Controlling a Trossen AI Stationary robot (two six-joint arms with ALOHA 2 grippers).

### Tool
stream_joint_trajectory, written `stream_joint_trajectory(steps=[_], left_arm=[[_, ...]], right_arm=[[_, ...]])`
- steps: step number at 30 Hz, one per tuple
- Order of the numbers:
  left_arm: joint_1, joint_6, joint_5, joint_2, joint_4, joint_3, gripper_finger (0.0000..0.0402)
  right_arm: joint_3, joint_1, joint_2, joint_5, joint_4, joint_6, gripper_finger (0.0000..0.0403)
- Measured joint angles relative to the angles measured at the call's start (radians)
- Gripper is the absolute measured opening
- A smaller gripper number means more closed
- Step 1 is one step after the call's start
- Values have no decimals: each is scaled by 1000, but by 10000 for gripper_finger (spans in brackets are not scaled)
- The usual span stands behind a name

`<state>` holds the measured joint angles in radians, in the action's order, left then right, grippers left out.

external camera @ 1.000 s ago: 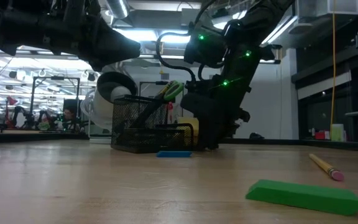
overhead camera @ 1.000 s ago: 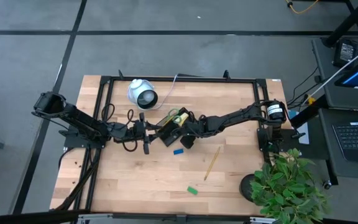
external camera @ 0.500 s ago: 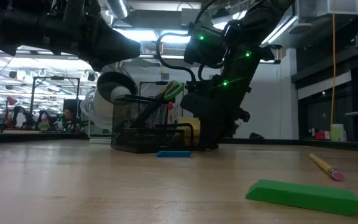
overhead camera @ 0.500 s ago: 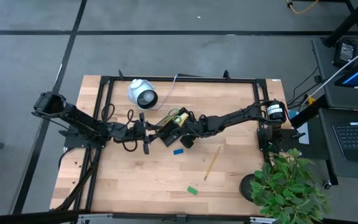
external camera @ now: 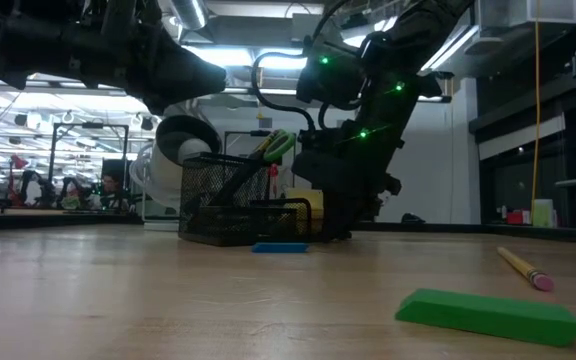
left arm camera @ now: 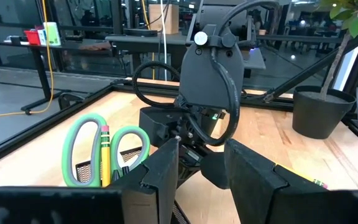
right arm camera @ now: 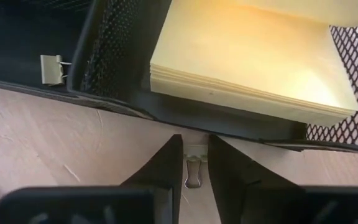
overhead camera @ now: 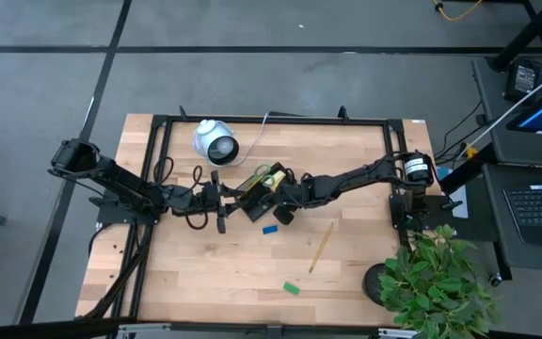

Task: Pick and place office supplies into organizer
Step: Put the gold binder clip into the black desk organizer

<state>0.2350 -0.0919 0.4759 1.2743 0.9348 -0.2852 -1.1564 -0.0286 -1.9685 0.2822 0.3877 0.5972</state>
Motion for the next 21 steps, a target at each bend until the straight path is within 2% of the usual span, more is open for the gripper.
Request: stream_joint_trajectory(steps=[4,13,21], left_arm=[[0,0,0,0,0,0,125],[0,0,0,0,-1,0,125],[0,18,0,0,0,0,125]], right_arm=[[-6,-6,3,-3,21,0,70],[-111,-46,2,-28,234,2,65],[-180,-91,3,-14,249,-9,66]])
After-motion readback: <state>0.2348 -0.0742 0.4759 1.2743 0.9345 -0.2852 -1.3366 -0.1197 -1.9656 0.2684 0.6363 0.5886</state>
